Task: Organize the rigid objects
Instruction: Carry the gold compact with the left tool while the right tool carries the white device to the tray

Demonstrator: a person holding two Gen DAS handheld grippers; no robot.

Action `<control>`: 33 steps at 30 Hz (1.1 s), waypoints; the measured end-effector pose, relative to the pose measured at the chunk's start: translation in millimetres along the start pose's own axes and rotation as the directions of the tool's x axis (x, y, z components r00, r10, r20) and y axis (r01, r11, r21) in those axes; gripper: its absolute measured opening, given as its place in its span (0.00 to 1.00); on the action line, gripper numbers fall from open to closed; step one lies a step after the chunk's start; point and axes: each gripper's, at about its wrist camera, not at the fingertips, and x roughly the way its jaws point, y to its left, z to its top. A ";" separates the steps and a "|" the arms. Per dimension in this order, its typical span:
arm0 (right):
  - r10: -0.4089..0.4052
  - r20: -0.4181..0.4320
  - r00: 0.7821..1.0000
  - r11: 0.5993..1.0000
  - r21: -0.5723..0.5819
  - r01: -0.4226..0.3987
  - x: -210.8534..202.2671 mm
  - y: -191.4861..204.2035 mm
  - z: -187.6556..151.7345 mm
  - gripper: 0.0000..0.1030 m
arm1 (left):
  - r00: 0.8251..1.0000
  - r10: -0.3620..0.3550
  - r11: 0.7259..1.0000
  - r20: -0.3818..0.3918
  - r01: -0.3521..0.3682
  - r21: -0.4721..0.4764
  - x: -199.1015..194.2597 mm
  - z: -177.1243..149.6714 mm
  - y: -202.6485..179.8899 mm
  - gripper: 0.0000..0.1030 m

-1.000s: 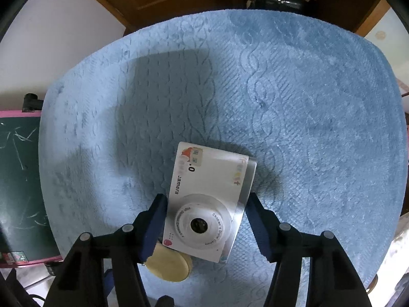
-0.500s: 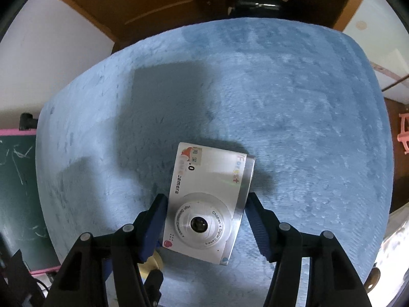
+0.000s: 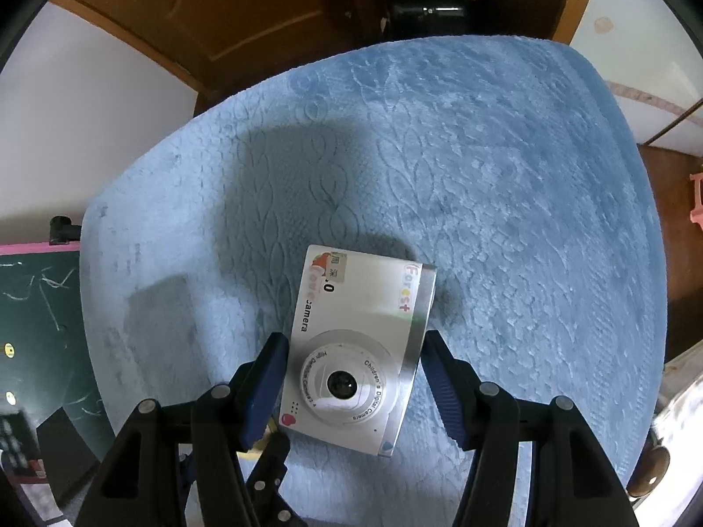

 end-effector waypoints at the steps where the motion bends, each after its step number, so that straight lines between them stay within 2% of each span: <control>1: 0.002 0.003 1.000 1.000 -0.001 -0.002 -1.8 -1.4 -2.6 0.61 | 1.000 -0.002 1.000 0.010 0.002 0.003 -2.8 -0.4 0.5 0.55; 7: 0.024 0.026 0.999 1.000 -0.003 -0.024 -22.2 -6.0 -17.4 0.61 | 0.995 -0.030 0.999 0.094 0.028 0.025 -40.2 -9.4 9.8 0.55; 14: 0.098 0.090 0.991 0.995 -0.021 -0.097 -68.1 -0.9 -47.1 0.61 | 0.977 -0.064 0.996 0.203 0.049 0.076 -109.6 -31.4 23.0 0.55; 19: 0.146 0.157 0.977 0.988 -0.072 -0.136 -104.3 17.9 -90.3 0.61 | 0.960 -0.082 0.991 0.268 0.050 0.126 -146.0 -62.9 53.2 0.55; 24: 0.175 0.199 0.964 0.982 -0.107 -0.156 -129.5 27.1 -147.0 0.61 | 0.948 -0.104 0.984 0.300 0.054 0.170 -170.6 -96.7 69.0 0.55; 29: 0.153 0.249 0.956 0.982 -0.145 -0.120 -145.2 36.1 -203.9 0.61 | 0.939 -0.109 0.972 0.327 0.032 0.235 -184.2 -131.0 73.5 0.55; 33: 0.104 0.284 0.953 0.985 -0.163 -0.059 -148.9 41.6 -248.6 0.61 | 0.940 -0.124 0.958 0.317 0.030 0.285 -183.2 -159.5 76.3 0.55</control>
